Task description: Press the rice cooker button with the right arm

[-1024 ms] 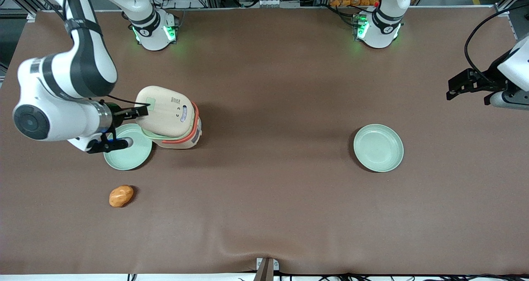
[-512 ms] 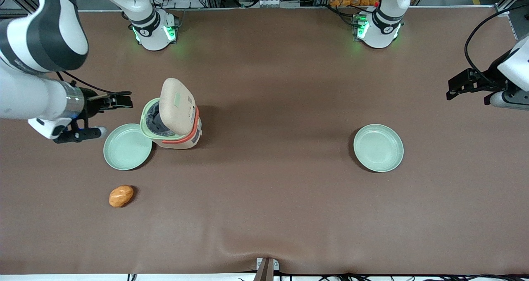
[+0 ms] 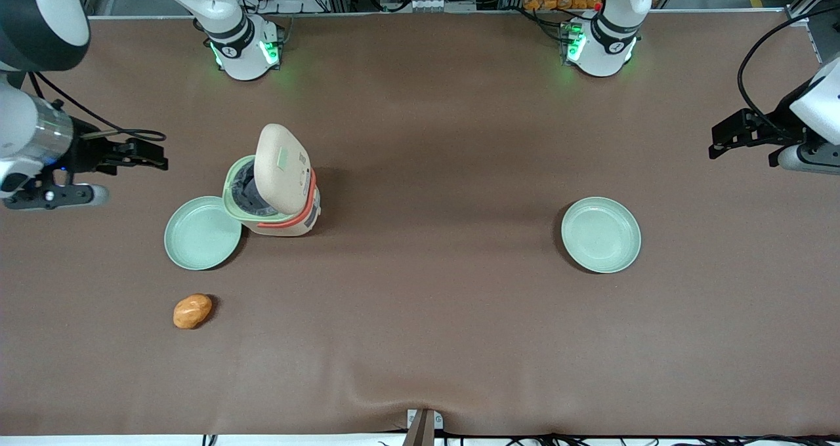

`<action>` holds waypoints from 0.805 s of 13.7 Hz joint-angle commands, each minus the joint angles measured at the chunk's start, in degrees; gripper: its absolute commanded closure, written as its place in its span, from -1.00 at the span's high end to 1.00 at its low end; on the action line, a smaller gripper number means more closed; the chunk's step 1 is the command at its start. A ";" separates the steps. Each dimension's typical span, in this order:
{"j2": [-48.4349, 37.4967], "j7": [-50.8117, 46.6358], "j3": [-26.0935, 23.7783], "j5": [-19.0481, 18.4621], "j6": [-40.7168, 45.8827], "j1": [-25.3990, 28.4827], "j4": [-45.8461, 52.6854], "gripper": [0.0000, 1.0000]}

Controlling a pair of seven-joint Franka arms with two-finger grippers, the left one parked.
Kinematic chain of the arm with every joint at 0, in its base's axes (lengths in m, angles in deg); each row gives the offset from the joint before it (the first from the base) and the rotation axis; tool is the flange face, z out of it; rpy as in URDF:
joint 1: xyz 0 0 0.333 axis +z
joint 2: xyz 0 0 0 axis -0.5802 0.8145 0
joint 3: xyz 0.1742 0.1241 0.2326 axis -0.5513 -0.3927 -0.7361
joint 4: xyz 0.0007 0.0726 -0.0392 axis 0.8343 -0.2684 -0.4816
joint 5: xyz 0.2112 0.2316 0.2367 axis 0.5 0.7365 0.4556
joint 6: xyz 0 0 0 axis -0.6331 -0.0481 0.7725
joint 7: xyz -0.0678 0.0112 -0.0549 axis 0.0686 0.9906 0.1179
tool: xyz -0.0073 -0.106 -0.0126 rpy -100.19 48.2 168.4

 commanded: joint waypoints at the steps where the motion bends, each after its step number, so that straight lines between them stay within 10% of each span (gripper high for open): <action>1: -2.57 0.29 0.14 -2.07 -4.12 -2.14 -0.92 1.00; 11: -8.27 0.29 4.19 -2.16 -1.34 -2.76 -4.61 1.00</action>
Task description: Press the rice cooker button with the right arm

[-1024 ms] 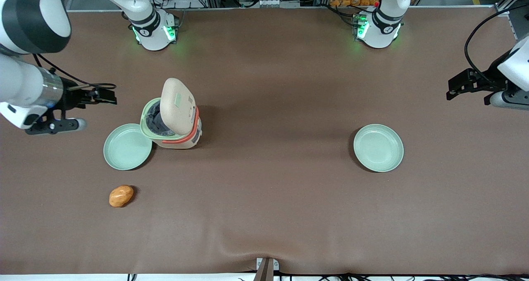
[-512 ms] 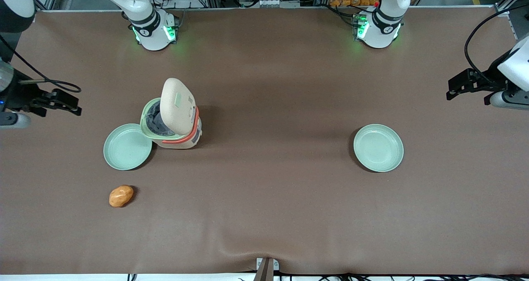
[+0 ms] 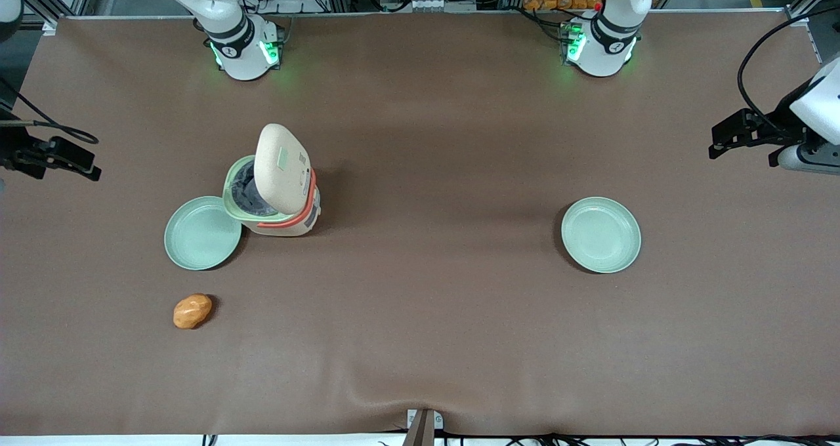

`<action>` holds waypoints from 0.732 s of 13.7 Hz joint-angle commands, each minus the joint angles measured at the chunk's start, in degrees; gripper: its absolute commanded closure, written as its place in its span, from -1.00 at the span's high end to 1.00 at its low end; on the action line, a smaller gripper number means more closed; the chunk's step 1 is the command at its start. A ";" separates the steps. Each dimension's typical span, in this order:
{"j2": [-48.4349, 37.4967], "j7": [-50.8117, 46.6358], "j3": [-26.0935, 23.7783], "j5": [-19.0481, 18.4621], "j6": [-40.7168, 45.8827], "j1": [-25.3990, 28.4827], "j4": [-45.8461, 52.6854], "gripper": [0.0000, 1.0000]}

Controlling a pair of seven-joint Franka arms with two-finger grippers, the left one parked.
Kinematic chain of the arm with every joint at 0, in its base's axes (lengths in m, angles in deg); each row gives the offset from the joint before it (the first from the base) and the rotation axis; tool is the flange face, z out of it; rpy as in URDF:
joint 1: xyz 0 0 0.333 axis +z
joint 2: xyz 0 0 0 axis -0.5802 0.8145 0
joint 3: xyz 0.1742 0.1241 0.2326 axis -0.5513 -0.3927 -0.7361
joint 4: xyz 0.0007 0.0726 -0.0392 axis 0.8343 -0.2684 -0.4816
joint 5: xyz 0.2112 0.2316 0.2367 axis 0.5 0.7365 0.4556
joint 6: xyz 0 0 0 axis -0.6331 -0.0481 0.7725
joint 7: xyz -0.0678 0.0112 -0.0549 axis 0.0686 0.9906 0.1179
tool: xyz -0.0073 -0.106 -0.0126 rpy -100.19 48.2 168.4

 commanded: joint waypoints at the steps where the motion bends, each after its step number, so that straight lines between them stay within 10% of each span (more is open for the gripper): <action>1: -4.22 0.23 -0.16 -0.75 2.40 -0.32 -2.46 1.00; 10: -5.37 0.14 -0.25 -2.33 6.03 -0.23 -2.81 1.00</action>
